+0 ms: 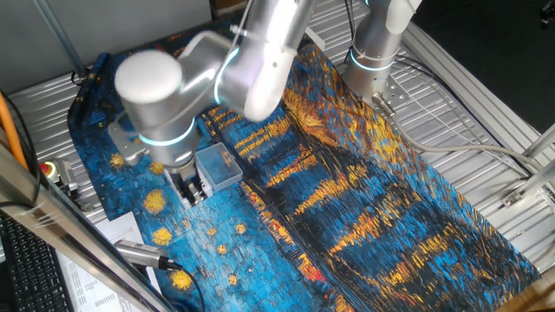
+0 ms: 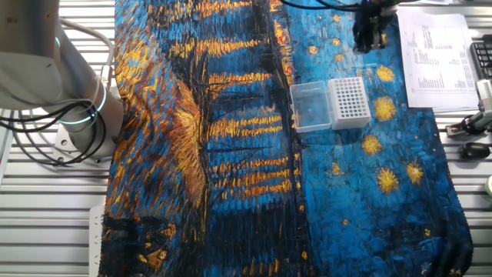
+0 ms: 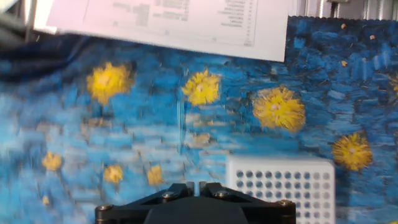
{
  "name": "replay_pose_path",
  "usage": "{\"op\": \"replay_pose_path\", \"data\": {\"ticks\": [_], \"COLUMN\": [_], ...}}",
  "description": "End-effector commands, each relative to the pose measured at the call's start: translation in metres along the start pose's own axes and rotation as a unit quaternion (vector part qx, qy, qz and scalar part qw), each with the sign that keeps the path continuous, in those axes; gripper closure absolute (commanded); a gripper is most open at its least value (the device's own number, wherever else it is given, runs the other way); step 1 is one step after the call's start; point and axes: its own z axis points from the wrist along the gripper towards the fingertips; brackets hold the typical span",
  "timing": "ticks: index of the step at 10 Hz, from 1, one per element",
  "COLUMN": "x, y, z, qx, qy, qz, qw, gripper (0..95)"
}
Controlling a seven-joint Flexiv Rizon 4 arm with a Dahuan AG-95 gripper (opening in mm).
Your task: Insert a medium pipette tip into the holder for medium pipette tips
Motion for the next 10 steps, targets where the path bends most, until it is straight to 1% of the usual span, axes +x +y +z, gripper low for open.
{"op": "replay_pose_path", "data": {"ticks": [1, 2, 3, 5, 6, 7, 8, 10], "x": [0.002, 0.002, 0.002, 0.0, -0.014, -0.017, -0.023, -0.029], "y": [0.0, 0.0, 0.0, 0.002, 0.007, 0.008, 0.012, 0.014], "z": [-0.001, -0.001, -0.001, 0.001, 0.004, 0.003, 0.006, 0.017], "qx": [0.002, 0.001, -0.001, -0.004, -0.004, -0.004, -0.004, -0.004], "qy": [0.025, 0.025, 0.019, 0.007, 0.006, 0.007, 0.005, -0.002], "qz": [-0.026, -0.048, -0.054, -0.045, -0.038, -0.038, -0.033, -0.023], "qw": [0.9993, 0.9985, 0.9984, 0.999, 0.9992, 0.9993, 0.9994, 0.9997], "gripper": [76.0, 76.0, 76.0, 76.0, 76.0, 76.0, 76.0, 76.0]}}
